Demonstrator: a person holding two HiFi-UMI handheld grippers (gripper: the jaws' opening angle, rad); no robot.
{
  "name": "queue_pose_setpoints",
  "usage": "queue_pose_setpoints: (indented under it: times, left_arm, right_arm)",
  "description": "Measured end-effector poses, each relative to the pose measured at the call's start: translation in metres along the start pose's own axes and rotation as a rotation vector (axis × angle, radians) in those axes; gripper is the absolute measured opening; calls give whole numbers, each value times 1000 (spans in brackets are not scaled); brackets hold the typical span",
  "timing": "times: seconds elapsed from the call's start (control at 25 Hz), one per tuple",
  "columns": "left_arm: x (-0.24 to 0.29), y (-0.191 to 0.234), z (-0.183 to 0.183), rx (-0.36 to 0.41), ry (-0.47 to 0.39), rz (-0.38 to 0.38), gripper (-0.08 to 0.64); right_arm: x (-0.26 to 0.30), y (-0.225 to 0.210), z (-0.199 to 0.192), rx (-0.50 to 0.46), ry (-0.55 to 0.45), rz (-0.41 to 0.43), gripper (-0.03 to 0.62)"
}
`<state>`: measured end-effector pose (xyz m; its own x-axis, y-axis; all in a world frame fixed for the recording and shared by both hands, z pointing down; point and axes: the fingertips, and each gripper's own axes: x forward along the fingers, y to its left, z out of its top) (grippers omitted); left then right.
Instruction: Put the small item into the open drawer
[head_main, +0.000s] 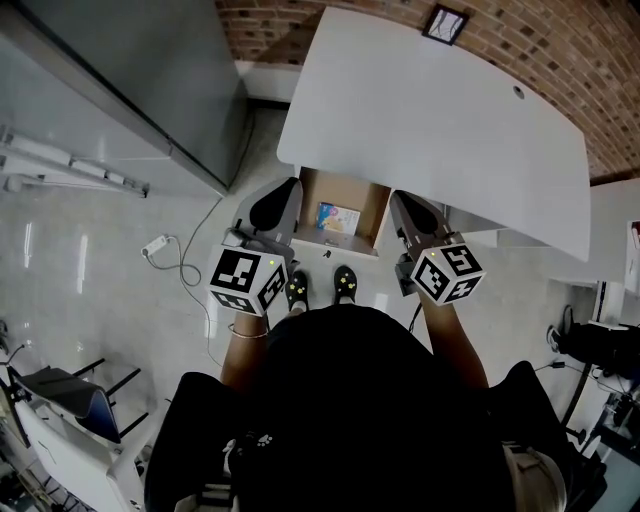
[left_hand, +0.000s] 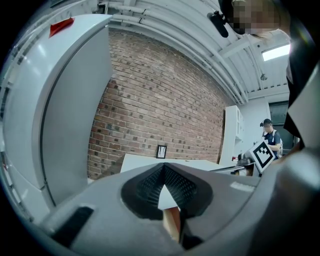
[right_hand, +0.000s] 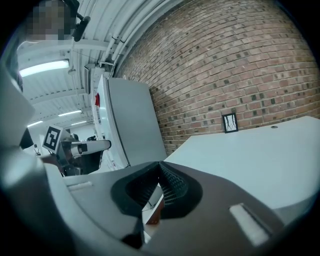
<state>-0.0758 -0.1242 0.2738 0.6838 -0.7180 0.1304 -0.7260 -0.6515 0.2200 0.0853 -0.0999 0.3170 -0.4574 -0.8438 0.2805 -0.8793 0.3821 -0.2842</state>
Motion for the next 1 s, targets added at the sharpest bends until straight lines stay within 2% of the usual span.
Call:
queue_pose_setpoints:
  times: [1.0]
  left_arm:
    - [1,1,-6,-16,14,11,-3]
  right_arm:
    - [-3,-3,-6,28,5,-5,12]
